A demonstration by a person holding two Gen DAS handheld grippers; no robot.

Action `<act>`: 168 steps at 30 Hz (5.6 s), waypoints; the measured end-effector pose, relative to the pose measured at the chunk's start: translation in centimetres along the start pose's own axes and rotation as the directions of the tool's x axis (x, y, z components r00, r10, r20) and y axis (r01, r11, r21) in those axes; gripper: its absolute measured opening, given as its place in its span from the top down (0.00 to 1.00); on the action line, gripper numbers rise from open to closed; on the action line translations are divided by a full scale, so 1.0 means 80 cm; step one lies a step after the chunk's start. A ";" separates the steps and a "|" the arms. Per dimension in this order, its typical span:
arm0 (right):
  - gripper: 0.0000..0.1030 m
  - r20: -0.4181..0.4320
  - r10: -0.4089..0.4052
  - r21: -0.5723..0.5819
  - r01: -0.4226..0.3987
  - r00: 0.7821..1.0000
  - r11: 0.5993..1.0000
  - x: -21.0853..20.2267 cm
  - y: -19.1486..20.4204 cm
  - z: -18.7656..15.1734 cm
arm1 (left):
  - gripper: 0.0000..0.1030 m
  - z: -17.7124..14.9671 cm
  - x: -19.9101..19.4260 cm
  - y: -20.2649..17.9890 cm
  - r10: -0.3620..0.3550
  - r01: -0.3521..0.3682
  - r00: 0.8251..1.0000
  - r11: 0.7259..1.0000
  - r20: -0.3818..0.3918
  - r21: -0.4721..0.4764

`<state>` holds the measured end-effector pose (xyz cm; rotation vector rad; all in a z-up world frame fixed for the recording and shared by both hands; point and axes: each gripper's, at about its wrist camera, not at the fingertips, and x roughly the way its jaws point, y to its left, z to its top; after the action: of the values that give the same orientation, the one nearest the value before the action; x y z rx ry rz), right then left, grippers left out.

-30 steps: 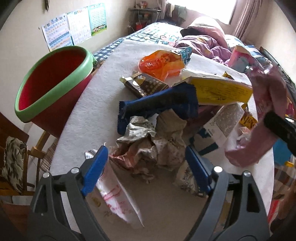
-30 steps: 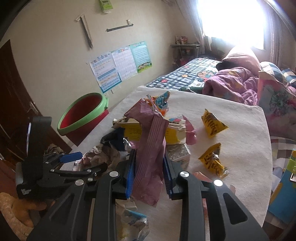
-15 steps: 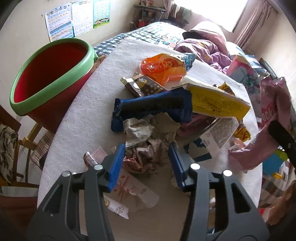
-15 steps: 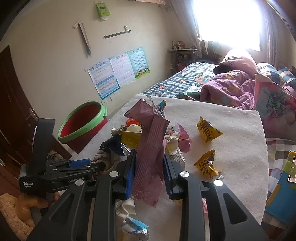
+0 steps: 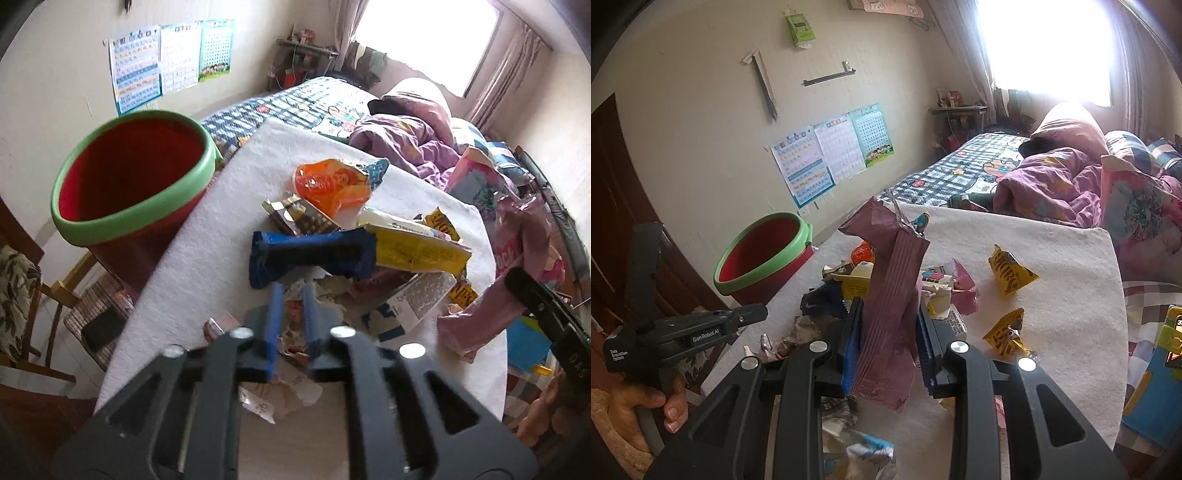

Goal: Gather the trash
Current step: 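Lift the crumpled paper with the left gripper and carry it over the red bin, then open the left gripper to drop the paper while the right gripper drops the pink bag into the bin, then grasp the pink-and-white snack wrapper with the left gripper while the right gripper grasps the patterned paper cup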

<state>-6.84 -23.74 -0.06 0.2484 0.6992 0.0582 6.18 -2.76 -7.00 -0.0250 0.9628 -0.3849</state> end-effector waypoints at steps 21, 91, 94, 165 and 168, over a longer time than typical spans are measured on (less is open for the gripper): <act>0.73 0.038 -0.064 0.056 0.061 0.997 0.997 -0.020 -0.026 0.003 | 0.70 -0.014 0.069 -0.021 0.016 -0.008 0.991 0.998 -0.132 0.061; 0.40 0.015 -0.028 -0.185 0.031 0.999 0.982 0.128 0.216 0.078 | 0.38 0.109 0.028 0.246 0.178 -0.164 0.972 0.981 0.153 -0.102; 0.39 0.010 -0.049 -0.134 0.050 0.999 0.990 0.116 0.185 0.070 | 0.35 0.097 0.013 0.231 0.177 -0.162 0.971 0.981 0.158 -0.106; 0.39 -0.388 0.043 -0.033 -0.060 0.921 0.998 0.102 0.055 -0.098 | 0.54 -0.029 -0.030 0.031 0.129 -0.122 0.987 0.990 0.100 -0.075; 0.51 -0.394 0.068 -0.023 -0.083 0.916 0.996 0.103 0.056 -0.097 | 0.54 -0.026 -0.028 0.026 0.131 -0.125 0.986 0.990 0.107 -0.059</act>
<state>-5.41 -16.69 -9.90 0.2282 1.0891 0.1999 4.03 0.25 -6.77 -0.0315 0.8599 -0.2374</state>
